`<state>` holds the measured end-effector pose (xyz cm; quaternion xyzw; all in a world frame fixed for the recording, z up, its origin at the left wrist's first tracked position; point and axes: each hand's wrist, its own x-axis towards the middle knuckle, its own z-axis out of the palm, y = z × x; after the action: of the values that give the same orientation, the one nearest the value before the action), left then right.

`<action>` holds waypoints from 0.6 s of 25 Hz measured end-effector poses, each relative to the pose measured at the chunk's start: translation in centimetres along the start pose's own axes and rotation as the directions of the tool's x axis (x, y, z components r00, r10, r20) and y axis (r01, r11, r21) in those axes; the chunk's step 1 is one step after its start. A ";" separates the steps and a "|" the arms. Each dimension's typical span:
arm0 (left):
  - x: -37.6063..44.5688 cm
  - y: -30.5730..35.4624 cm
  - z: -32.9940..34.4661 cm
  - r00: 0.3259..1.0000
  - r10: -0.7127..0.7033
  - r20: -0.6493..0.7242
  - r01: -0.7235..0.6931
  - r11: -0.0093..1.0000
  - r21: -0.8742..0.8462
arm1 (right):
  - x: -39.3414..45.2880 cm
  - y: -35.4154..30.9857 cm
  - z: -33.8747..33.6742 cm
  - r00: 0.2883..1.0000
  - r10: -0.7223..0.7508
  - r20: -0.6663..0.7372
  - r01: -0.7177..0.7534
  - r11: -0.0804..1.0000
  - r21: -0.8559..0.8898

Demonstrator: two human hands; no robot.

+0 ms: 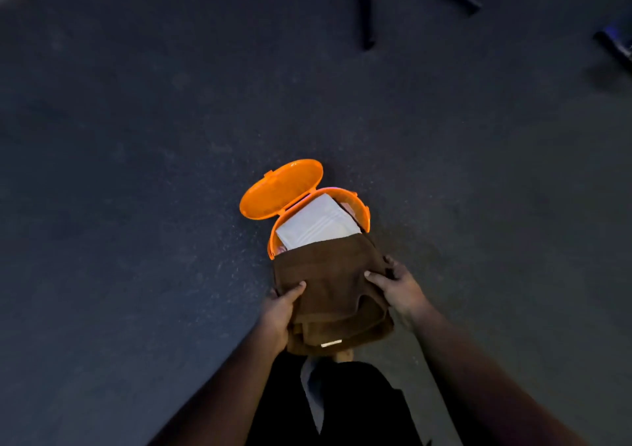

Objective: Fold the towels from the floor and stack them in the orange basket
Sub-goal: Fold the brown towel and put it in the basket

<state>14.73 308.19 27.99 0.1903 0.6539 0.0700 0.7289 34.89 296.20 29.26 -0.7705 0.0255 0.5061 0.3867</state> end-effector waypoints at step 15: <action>38.4 -6.2 5.3 0.929 0.344 -0.137 -0.356 0.931 -0.074 | 42.3 3.7 5.7 0.851 -0.451 0.269 0.515 0.816 -0.261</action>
<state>24.18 314.94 -9.47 0.2637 0.6483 0.2423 0.6719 49.47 312.05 -7.76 -0.7508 -0.2932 0.4607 0.3716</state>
